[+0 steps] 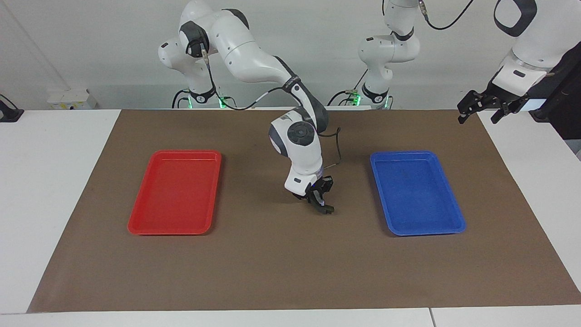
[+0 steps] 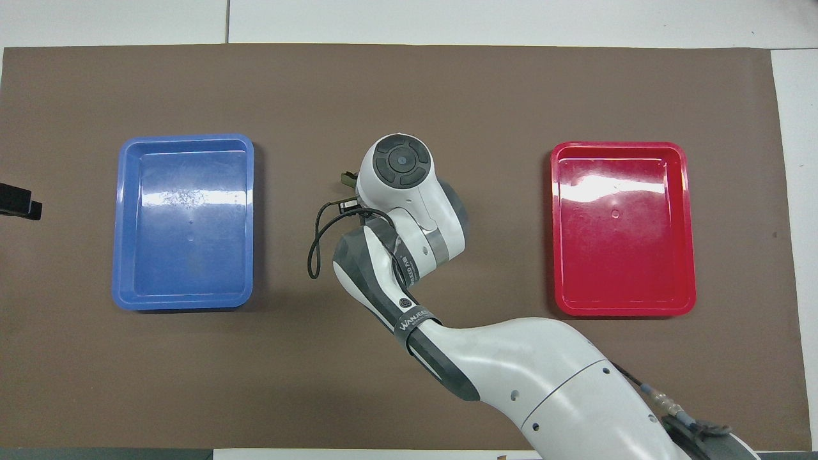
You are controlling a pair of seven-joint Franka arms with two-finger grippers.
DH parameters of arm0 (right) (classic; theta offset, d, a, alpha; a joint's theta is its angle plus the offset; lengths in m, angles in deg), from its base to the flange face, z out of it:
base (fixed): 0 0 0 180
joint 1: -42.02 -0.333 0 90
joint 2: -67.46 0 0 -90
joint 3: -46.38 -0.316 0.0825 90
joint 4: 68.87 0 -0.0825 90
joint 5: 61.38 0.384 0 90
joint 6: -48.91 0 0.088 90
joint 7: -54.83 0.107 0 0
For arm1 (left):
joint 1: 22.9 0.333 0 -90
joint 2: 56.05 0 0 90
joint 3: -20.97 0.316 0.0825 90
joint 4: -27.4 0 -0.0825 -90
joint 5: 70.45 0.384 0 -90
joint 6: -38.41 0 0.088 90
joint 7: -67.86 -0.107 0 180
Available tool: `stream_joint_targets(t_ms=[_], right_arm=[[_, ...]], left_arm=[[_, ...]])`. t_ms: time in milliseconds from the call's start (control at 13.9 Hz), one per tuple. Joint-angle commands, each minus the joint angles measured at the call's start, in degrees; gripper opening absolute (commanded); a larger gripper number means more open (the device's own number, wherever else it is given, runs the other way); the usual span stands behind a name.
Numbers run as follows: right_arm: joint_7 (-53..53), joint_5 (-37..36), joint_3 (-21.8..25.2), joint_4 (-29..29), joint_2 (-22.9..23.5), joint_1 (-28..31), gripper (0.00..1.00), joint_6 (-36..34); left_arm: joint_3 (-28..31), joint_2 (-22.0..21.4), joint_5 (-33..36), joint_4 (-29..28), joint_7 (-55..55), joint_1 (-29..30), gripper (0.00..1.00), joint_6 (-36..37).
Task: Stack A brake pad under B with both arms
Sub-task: 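Lower the curved pad onto the dark pad and open the right gripper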
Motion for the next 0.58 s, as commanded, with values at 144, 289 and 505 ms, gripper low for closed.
stream_joint_targets(t_ms=[144,289,505], right_arm=[[1.24,-0.78,-0.24,0.26,0.12,-0.26,0.13,0.61],[1.24,-0.78,-0.24,0.35,0.12,0.0,0.32,0.78],[1.24,-1.48,-0.15,1.49,0.03,-0.09,0.99,1.75]], left_arm=[[-0.3,-1.35,0.59,-1.63,-0.68,0.45,1.0,-0.7],[-0.3,-1.35,0.59,-1.63,-0.68,0.36,1.0,-0.7],[-0.3,-1.35,0.59,-1.63,-0.68,0.45,1.0,-0.7]])
